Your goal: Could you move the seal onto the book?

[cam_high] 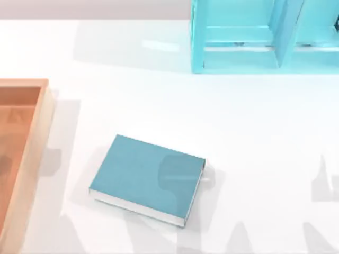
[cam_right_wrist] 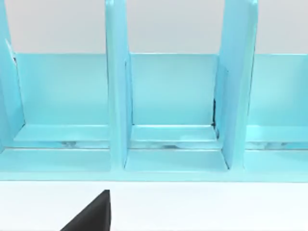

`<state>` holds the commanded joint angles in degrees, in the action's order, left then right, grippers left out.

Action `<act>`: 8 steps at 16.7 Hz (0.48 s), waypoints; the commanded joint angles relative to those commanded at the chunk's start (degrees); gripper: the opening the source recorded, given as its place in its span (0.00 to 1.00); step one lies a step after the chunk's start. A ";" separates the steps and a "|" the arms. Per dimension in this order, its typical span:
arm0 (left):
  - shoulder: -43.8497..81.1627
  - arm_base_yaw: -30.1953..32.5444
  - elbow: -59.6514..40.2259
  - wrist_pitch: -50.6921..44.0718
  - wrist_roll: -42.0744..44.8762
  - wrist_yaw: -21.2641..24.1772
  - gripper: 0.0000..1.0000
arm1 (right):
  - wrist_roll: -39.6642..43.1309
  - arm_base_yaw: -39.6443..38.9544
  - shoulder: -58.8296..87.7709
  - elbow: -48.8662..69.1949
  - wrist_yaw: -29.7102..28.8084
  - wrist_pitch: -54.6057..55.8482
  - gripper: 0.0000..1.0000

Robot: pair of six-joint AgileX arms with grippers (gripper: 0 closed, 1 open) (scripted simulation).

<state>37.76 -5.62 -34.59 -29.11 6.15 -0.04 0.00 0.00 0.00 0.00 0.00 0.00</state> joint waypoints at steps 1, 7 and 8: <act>5.85 -0.79 -5.04 -4.09 0.86 -0.01 1.00 | 0.00 0.00 0.00 0.00 0.00 0.00 1.00; 40.13 -5.38 -34.62 -27.89 5.88 -0.04 1.00 | 0.00 0.00 0.00 0.00 0.00 0.00 1.00; 45.17 -6.05 -38.97 -31.37 6.61 -0.04 1.00 | 0.00 0.00 0.00 0.00 0.00 0.00 1.00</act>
<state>82.93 -11.67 -73.56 -60.48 12.76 -0.08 0.00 0.00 0.00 0.00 0.00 0.00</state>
